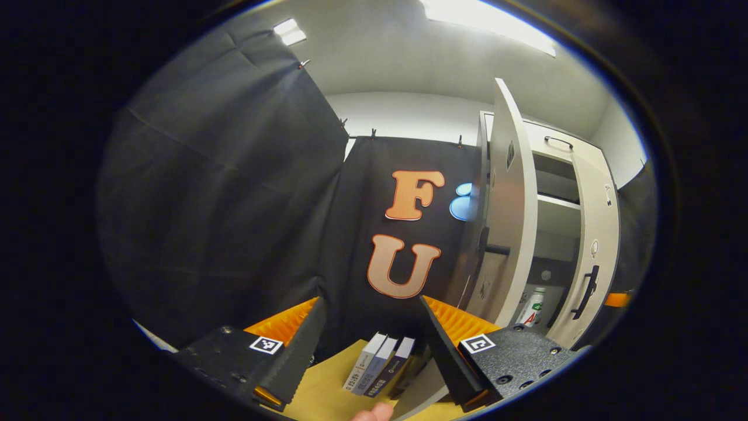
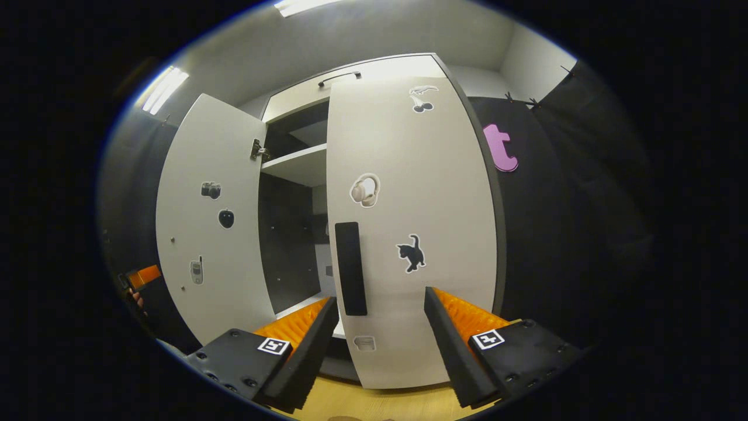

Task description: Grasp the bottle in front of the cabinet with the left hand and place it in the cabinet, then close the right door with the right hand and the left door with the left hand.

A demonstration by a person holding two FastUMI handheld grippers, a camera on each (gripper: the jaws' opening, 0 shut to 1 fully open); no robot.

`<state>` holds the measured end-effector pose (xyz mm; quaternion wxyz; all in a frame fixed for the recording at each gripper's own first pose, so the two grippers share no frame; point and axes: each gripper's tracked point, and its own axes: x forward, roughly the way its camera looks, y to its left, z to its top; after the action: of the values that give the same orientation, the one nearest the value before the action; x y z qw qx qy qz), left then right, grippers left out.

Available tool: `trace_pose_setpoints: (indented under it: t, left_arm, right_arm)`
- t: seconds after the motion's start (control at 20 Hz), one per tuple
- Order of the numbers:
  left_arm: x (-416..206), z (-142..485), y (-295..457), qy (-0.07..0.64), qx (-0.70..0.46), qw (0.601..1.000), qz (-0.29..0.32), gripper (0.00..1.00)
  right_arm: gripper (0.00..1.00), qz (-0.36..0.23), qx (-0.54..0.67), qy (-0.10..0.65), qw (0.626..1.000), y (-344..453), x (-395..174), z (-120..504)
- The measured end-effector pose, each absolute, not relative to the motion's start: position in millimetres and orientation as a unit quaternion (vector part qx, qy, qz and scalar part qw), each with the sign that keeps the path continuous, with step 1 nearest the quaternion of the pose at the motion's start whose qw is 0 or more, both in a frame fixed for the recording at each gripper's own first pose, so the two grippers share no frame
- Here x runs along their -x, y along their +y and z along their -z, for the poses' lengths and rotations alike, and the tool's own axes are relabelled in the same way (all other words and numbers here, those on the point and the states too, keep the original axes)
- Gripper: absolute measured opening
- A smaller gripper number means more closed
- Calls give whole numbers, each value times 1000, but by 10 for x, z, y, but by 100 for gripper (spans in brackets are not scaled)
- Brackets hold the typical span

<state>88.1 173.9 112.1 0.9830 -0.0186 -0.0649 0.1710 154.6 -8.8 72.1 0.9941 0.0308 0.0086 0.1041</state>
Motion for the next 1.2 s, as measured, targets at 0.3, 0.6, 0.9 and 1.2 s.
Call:
trace_pose_setpoints:
  t: [0.3, 0.6, 0.9, 1.2]
  left_arm:
    - [-1188, -1165, 1543, -64, 12, 987, -149, 93]
    - [-1197, -1227, 1460, -76, 9, 986, -148, 94]
    - [-1153, -1224, 1291, -75, 0, 986, -148, 93]
    - [-1134, -1167, 1032, -76, 14, 988, -136, 89]
  right_arm:
    - [97, -72, -52, 15, 996, -460, -1173, -559]
    - [98, -36, -62, 25, 997, -859, -1051, -421]
    - [98, -29, -52, 29, 998, -1066, -1006, -417]
    - [98, -32, -43, 29, 998, -1147, -1004, -446]
